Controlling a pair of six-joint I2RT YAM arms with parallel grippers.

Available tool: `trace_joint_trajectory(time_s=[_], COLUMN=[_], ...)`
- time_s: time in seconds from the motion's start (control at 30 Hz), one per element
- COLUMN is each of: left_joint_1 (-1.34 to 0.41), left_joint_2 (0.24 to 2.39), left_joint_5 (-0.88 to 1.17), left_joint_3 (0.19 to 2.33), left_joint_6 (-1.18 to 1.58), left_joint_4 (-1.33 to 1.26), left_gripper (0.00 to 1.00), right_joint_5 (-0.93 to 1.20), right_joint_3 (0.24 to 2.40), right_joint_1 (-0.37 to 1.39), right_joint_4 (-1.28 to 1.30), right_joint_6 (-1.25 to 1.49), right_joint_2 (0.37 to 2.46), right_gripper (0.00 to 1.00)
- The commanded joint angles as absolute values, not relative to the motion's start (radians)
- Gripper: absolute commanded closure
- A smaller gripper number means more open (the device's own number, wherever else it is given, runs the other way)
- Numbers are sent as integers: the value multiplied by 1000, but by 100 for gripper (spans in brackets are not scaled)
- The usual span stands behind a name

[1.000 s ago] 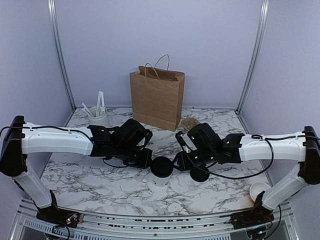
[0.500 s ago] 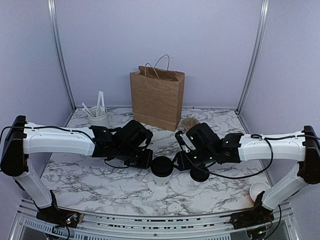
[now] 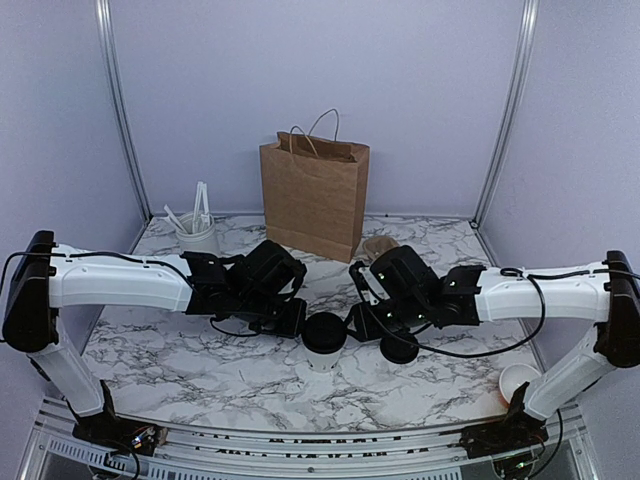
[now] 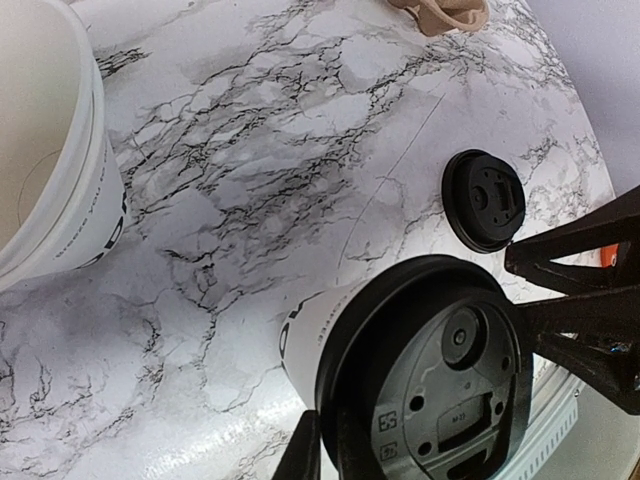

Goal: Pack the takeout coffee

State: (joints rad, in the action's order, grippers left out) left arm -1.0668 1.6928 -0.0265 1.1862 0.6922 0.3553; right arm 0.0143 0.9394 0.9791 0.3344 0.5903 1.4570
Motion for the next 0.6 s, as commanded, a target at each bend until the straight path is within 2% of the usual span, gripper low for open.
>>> trace_joint_trajectory(time_s=[0.0, 0.57], left_joint_1=[-1087, -1076], left_joint_2=[1842, 1788], left_joint_5=[61, -25], left_joint_3=[1090, 1268], left_joint_6=[673, 604], left_joint_4=[498, 582], left_gripper=[93, 89], right_joint_5=[57, -2], right_joint_3=[925, 1036], right_joint_1=[1017, 1019], right_joint_4=[414, 485], right_joint_6=[573, 593], right_joint_2=[1538, 1494], right_gripper=[68, 67])
